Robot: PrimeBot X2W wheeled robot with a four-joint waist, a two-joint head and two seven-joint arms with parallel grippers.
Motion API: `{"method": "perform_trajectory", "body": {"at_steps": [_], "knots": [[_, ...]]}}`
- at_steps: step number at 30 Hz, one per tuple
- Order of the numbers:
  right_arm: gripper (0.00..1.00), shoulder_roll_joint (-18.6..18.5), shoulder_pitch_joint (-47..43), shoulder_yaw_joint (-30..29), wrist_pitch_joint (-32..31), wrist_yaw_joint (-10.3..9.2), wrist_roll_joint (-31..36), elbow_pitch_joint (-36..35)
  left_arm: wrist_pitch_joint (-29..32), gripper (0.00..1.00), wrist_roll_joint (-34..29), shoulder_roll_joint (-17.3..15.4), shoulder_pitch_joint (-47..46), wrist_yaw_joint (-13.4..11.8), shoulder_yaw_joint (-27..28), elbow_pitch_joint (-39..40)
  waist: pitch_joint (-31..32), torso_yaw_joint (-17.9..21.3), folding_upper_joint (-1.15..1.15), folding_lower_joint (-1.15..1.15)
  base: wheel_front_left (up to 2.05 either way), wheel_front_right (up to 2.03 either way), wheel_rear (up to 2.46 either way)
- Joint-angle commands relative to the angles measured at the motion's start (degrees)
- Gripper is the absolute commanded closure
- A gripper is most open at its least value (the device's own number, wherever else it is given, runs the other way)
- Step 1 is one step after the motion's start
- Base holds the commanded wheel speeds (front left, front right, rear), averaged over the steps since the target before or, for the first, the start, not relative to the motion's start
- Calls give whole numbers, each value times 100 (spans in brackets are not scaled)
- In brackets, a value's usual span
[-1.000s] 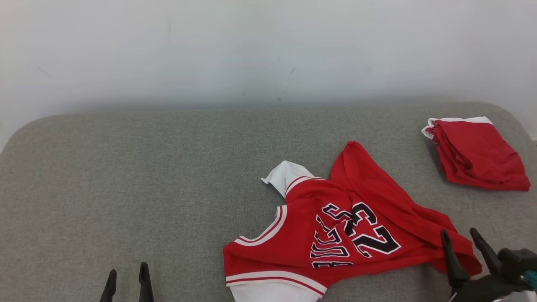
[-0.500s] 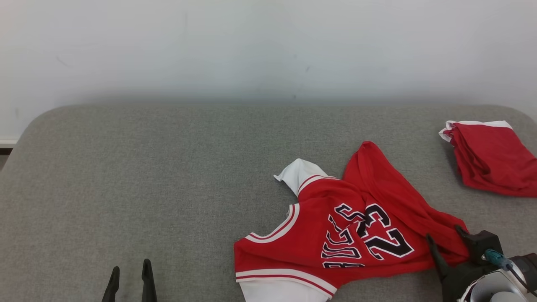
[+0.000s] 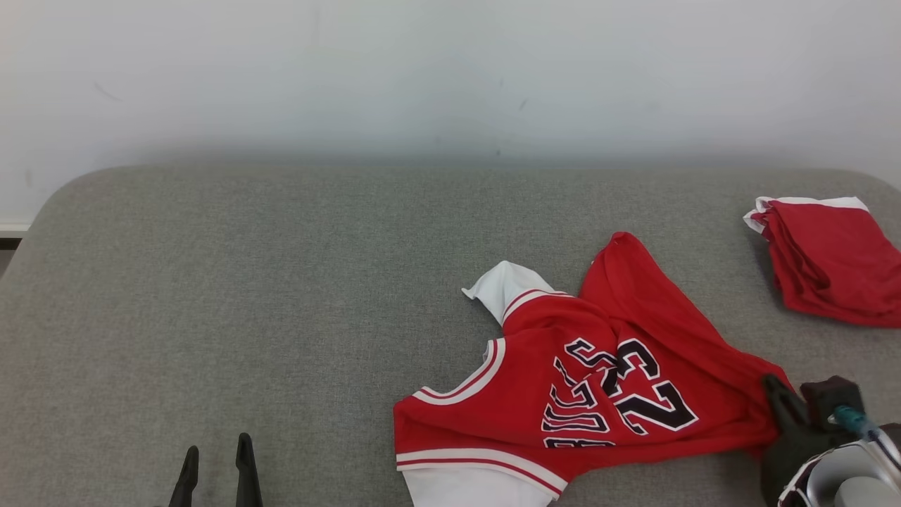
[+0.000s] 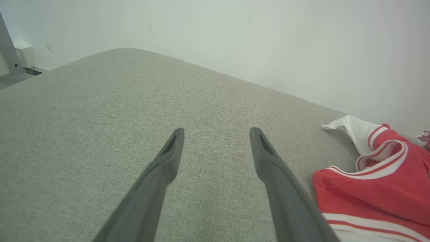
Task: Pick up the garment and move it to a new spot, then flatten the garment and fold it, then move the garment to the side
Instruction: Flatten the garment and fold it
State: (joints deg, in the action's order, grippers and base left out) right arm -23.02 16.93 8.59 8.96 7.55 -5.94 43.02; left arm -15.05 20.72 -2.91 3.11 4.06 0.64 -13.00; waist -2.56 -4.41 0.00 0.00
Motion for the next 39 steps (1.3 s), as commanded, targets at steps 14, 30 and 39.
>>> {"method": "perform_trajectory", "body": {"at_steps": [14, 30, 39], "knots": [[14, 50, 387, -1090, 244, -10, -517, 727, -15, 0, -14, 4, -63, 31, 9, -31, -47, 183, 0, 0, 0, 0, 0], [0, 386, -1564, -1616, 621, -10, -917, -1179, -15, 0, -7, 4, 189, 16, 18, 80, 219, 617, 0, 0, 0, 0, 0], [0, 686, -1622, -1780, 577, -10, -989, -914, -15, 0, -48, 6, 248, 170, -478, -124, 96, 664, 0, 0, 0, 0, 0]]}}
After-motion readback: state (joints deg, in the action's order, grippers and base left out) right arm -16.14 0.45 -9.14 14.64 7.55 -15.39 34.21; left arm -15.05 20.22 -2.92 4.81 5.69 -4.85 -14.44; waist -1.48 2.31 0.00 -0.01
